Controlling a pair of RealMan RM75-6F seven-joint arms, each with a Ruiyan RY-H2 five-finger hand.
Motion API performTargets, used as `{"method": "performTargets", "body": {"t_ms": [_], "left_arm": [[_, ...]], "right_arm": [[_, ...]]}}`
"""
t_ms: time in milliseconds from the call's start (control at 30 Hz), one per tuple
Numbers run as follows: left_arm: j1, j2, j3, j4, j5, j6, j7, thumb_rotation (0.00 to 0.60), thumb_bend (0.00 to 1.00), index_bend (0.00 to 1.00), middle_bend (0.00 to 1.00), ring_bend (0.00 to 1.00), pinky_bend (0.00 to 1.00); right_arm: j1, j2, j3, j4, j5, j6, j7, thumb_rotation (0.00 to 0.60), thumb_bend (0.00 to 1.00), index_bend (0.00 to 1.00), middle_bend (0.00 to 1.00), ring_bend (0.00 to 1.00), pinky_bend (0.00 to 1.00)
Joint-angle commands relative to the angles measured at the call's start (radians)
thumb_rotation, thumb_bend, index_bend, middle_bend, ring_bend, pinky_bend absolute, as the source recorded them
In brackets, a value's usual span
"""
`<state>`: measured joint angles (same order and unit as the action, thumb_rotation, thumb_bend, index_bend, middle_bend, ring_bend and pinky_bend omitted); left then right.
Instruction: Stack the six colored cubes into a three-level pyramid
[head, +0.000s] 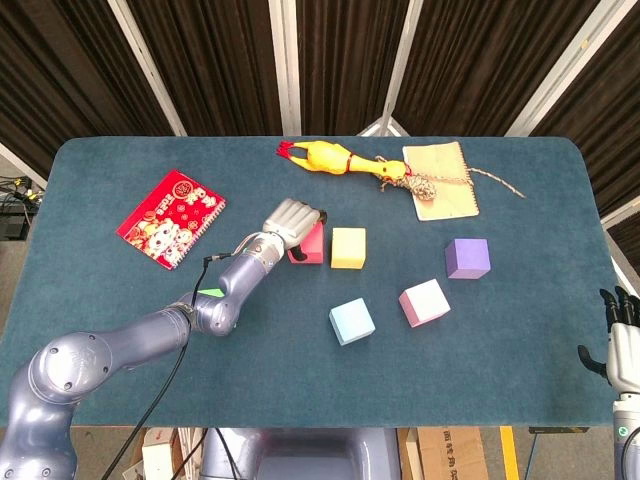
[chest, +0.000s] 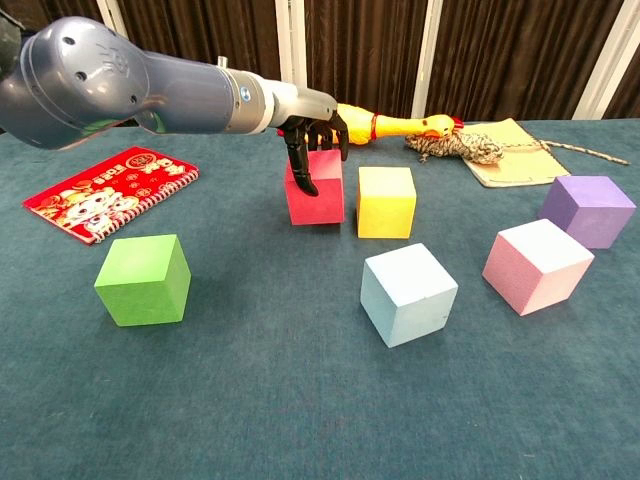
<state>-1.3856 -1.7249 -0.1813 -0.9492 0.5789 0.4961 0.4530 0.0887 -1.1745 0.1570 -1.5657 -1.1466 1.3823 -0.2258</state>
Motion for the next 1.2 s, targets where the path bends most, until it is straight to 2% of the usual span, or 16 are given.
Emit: {"method": "performTargets", "body": {"t_ms": [33,1200], "left_arm": [[-0.012,-0.010,0.013,0.010,-0.019,-0.002,0.014,0.600,0.31,0.28,0.36,0.28,0.36],[-0.062,-0.071,0.033,0.079,-0.083,0.008,0.043,0.600,0.31,0.27,0.35,0.27,0.36]], "right_arm": [[-0.001,0.002,0.001,-0.001,0.000,0.001,0.003,0.600,0.28,0.11,0.07,0.08,0.00],[-0.005,0.008,0.008,-0.006,0.007,0.008,0.007,0.600,0.28,0.11,0.07,0.08,0.00]]}}
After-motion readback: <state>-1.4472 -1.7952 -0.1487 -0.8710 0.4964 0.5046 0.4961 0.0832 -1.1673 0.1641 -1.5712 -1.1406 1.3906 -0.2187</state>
